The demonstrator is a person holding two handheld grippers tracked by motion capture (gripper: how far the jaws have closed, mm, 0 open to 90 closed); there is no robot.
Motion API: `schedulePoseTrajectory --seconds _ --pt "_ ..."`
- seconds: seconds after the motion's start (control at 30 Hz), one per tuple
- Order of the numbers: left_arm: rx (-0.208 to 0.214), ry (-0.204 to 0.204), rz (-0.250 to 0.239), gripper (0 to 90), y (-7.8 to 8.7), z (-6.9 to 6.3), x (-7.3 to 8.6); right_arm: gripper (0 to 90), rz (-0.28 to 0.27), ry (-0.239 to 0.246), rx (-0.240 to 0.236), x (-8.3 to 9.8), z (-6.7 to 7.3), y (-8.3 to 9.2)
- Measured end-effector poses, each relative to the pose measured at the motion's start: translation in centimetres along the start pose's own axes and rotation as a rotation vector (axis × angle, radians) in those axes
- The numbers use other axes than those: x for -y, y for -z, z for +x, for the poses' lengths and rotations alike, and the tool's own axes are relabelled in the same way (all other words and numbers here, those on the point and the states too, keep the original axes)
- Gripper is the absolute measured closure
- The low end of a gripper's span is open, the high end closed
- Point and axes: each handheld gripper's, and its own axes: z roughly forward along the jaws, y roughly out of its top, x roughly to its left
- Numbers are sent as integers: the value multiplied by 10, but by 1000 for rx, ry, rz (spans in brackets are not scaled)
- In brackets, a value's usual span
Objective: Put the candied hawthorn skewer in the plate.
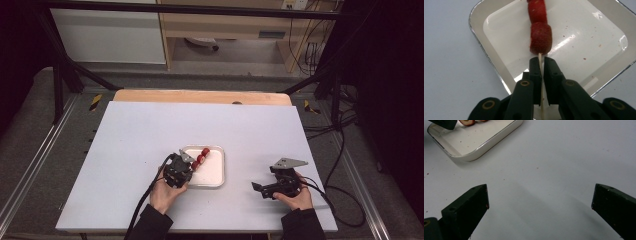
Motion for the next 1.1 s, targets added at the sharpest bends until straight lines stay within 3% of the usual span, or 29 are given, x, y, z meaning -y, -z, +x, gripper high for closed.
schedulePoseTrajectory --seconds 0.2,0.37,0.47,0.6,0.73,0.87,1.1 --pt "9 -25 -54 644 17 7 -6 17 -6 -8 0 -1 0 2" --pt "87 -53 -116 458 30 14 -11 14 -11 -9 -2 -1 0 3" --pt "124 -77 -126 369 35 18 -10 13 -9 -5 -4 -1 0 3" --pt "137 -101 -114 261 41 23 -4 11 -5 -5 -7 -1 0 3" --pt "122 -103 -124 187 49 31 6 10 -9 -4 -8 -1 0 4" --pt "101 -80 -151 129 57 40 19 9 -9 -8 -10 -1 0 4" --pt "81 -32 -187 107 64 64 52 7 -10 -15 -12 -1 0 5"
